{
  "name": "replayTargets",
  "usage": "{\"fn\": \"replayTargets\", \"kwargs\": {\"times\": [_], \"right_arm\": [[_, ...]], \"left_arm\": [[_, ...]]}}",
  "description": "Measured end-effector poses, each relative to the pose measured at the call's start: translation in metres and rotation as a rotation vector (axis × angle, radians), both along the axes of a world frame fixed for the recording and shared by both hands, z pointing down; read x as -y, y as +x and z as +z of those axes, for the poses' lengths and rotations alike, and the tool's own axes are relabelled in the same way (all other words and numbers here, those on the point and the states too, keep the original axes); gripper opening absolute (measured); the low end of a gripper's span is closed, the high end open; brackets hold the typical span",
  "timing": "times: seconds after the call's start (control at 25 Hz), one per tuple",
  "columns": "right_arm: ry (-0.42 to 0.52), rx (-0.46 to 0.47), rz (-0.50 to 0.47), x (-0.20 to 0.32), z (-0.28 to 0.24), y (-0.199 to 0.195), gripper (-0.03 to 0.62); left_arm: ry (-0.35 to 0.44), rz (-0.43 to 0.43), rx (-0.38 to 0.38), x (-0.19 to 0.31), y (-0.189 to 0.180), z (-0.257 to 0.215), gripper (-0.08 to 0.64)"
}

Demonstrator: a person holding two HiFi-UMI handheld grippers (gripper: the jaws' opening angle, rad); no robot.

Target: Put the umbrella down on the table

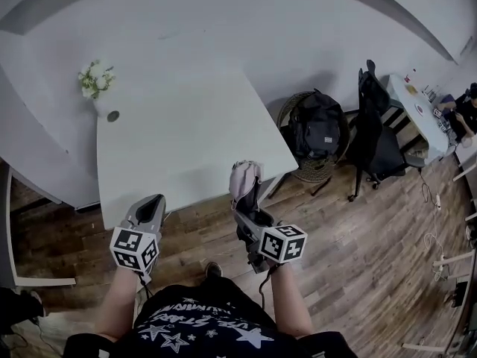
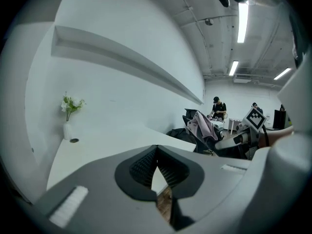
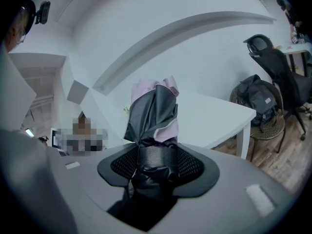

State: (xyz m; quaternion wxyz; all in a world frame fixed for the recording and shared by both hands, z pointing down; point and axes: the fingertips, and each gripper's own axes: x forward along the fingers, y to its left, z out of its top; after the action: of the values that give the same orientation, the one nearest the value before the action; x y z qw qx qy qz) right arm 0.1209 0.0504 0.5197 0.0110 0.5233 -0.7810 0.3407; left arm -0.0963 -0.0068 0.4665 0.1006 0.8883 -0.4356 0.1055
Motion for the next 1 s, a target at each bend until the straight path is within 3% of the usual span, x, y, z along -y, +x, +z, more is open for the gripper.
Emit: {"fn": "replayTargets", "kwargs": {"times": [0.36, 0.6, 1.0], "right_arm": [[-0.031, -0.023, -0.023, 0.029, 0.010, 0.041, 0.244], [-0.061, -0.125, -0.043, 0.050, 0.020, 0.049, 0.242], [-0.085, -0.165, -0.030, 0.105, 0.027, 0.083, 0.242]], "left_arm": [[-0.003, -0.040, -0.021, 0.023, 0.033, 0.004, 0.004], [-0.039, -0.064, -0.034, 0.040, 0.031, 0.012, 0.003], [-0.029, -0.019, -0.031, 0.112, 0.070, 0.019, 0.003]]}}
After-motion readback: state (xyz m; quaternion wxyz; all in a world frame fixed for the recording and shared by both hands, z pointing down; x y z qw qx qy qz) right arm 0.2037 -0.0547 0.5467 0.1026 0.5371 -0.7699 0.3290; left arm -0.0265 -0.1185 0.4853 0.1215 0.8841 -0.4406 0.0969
